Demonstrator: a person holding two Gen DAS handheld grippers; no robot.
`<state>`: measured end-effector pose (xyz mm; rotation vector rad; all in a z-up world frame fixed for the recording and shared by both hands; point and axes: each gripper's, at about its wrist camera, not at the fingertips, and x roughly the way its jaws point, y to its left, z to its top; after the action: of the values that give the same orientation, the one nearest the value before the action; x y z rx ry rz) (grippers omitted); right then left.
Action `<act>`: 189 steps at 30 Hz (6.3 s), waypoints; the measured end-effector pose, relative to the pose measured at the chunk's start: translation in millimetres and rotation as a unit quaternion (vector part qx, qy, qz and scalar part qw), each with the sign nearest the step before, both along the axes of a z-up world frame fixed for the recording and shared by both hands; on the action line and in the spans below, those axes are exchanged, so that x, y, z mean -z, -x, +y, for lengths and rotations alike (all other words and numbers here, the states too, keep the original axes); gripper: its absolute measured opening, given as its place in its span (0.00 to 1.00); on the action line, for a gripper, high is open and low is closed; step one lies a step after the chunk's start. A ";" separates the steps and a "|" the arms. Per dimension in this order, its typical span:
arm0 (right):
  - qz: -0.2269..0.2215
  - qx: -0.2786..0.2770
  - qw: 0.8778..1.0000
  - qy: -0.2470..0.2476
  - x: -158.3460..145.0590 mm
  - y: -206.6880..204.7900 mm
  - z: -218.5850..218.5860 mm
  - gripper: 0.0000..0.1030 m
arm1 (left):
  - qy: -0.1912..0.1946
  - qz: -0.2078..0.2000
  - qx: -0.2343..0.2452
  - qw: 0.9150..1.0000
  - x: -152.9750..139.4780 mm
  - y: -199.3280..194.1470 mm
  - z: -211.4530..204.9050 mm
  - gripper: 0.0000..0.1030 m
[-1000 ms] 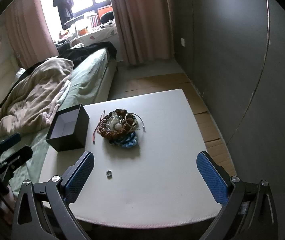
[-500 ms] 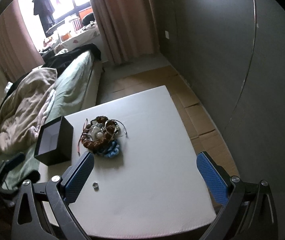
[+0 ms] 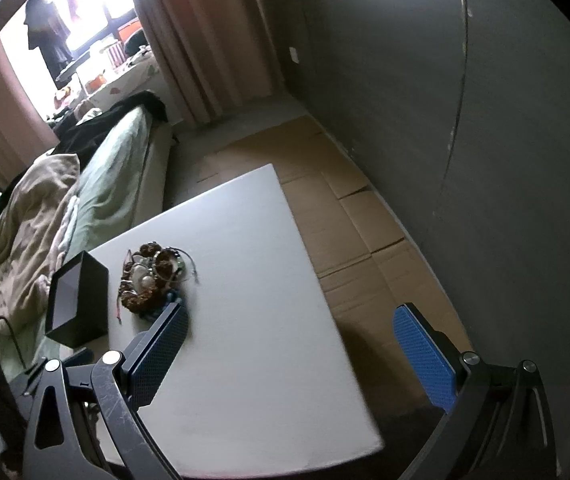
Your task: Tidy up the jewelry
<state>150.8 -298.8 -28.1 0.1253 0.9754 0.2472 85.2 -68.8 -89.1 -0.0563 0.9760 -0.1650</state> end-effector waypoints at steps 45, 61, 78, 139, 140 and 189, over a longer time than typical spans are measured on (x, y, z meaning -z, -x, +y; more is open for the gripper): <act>0.047 -0.091 0.994 -0.024 36.0 -35.0 98.3 0.72 | 0.076 -0.060 -0.085 0.992 -39.2 -35.2 66.1 0.12; 0.087 -0.084 0.987 -0.110 71.7 -76.5 143.6 0.58 | 0.114 -0.074 -0.139 0.981 -48.2 -31.0 122.4 0.12; 0.116 -0.074 0.984 -0.111 85.8 -99.4 160.1 0.58 | 0.124 -0.072 -0.160 0.977 -48.4 -28.9 138.4 0.12; 0.096 -0.072 0.989 0.084 85.9 -93.9 138.4 0.33 | 0.112 -0.055 -0.154 0.980 -42.0 -34.6 135.5 0.12; 0.093 -0.075 0.988 0.098 86.5 -92.2 141.1 0.31 | 0.112 -0.055 -0.153 0.980 -42.0 -34.6 135.7 0.12; 0.083 -0.056 0.991 0.088 88.7 -100.2 153.0 0.19 | 0.117 -0.053 -0.205 0.970 -40.7 -27.7 168.1 0.12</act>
<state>251.0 -145.8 -116.7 -0.0726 1.1668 0.2548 112.9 99.3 -48.5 -0.4589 0.8151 0.0985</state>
